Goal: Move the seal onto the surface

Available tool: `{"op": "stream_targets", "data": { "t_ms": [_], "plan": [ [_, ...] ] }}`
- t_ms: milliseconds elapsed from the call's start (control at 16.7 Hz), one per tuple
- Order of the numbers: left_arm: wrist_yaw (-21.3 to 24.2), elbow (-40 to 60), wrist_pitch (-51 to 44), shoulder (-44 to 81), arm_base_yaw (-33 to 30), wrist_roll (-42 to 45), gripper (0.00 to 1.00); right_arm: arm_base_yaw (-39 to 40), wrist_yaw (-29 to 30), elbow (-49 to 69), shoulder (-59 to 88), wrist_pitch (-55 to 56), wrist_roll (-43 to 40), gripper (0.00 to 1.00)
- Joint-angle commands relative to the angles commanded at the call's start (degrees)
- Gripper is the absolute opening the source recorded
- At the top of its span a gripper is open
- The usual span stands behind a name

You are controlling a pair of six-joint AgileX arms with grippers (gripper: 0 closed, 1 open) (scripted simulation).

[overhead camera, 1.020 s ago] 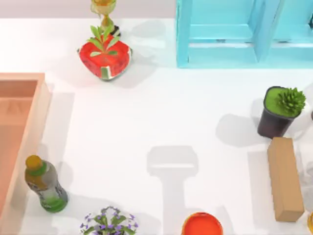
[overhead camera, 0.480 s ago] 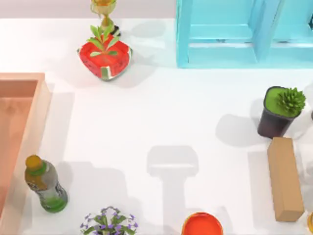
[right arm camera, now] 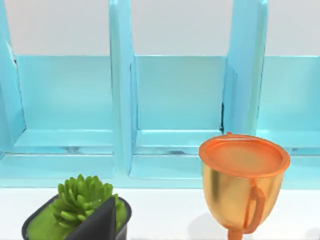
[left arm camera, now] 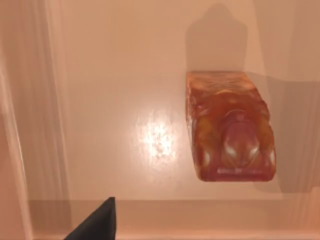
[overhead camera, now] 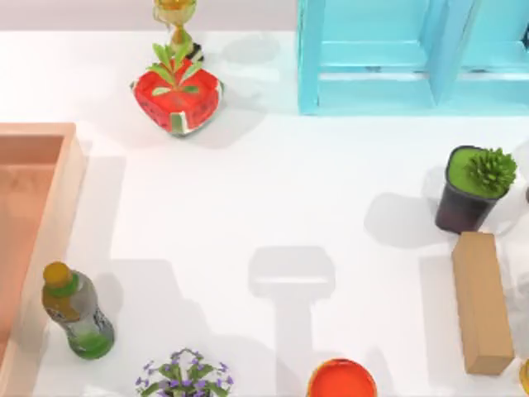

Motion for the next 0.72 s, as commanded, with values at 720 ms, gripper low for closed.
{"op": "stream_targets", "data": {
  "t_ms": [720],
  "plan": [
    [0.0,-13.3,19.4,6.2,0.2,0.3,1.00,0.0,0.0,0.0,0.0,0.0,0.0,1.00]
  ]
}}
